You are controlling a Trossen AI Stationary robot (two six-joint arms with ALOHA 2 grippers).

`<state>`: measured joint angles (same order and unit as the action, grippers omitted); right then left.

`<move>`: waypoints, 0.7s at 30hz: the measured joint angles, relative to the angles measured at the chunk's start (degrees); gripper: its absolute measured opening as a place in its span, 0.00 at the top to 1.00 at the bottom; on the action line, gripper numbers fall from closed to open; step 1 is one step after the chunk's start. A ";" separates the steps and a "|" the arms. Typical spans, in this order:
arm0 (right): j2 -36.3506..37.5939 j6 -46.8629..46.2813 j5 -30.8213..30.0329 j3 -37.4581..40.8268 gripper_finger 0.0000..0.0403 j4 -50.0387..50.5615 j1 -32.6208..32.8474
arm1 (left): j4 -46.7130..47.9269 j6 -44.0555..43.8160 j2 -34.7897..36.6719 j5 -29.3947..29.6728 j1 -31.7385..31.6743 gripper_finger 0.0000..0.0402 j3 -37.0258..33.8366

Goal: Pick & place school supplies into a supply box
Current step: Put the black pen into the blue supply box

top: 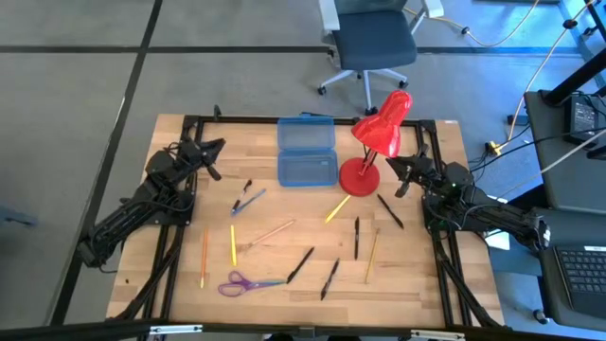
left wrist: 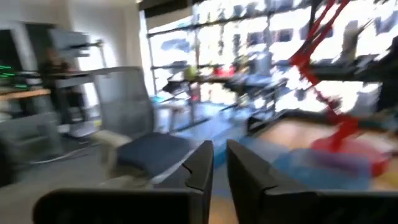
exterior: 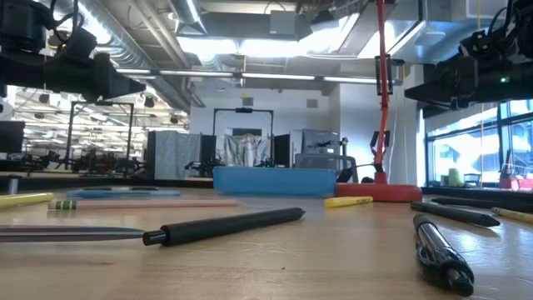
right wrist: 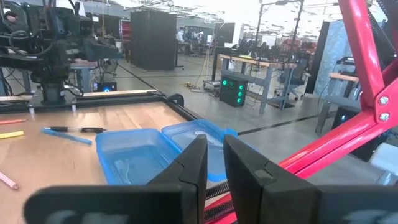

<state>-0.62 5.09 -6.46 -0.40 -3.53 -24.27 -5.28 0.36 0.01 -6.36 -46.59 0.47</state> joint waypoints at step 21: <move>0.02 4.47 -0.07 0.00 0.85 -5.49 0.02 | 6.58 -9.79 -20.76 0.82 6.52 0.64 13.70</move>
<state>-0.60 9.56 -6.53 -0.40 -9.02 -24.25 1.31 -9.44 -20.75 -5.54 -40.07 14.17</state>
